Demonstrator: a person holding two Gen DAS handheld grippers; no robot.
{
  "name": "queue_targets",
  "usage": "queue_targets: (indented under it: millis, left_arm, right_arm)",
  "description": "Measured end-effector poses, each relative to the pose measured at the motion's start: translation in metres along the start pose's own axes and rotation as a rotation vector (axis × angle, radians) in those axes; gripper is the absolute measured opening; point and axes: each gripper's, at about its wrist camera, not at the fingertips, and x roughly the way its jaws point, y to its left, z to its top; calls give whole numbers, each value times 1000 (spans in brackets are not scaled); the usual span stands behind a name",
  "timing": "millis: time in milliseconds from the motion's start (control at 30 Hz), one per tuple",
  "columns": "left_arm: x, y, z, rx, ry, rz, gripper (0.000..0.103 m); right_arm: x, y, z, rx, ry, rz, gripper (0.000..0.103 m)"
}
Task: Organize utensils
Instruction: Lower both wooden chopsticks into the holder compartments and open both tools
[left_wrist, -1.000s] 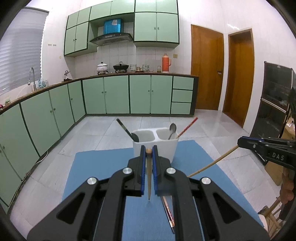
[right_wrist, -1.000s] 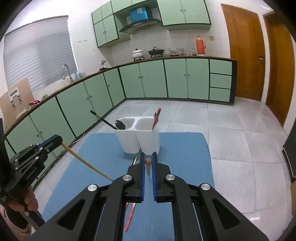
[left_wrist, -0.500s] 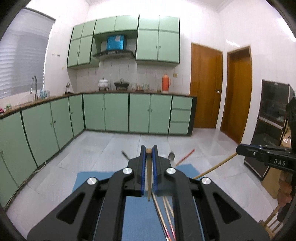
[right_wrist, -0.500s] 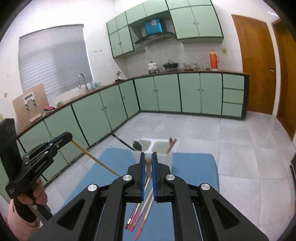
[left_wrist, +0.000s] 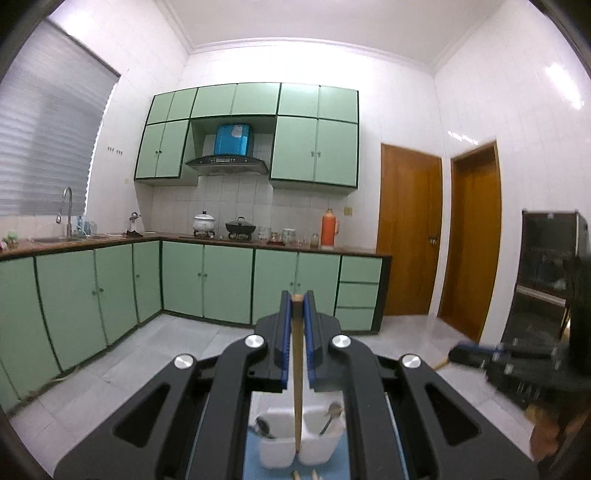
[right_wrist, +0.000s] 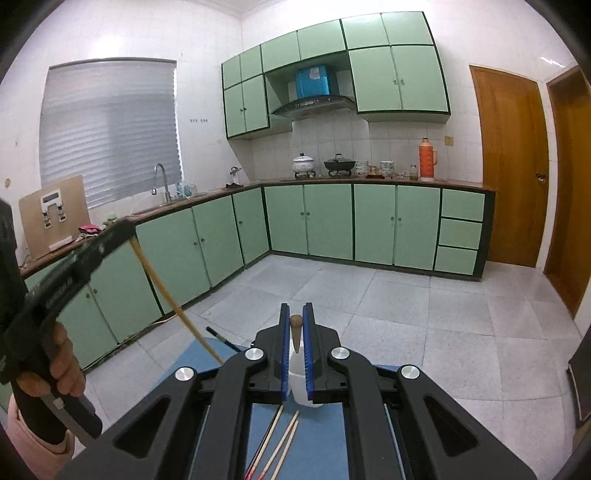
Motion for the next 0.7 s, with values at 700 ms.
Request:
queue_targets:
  millis: [700]
  left_arm:
    - [126, 23, -99, 36, 253, 42, 7]
  right_arm:
    - [113, -8, -38, -7, 203, -7, 7]
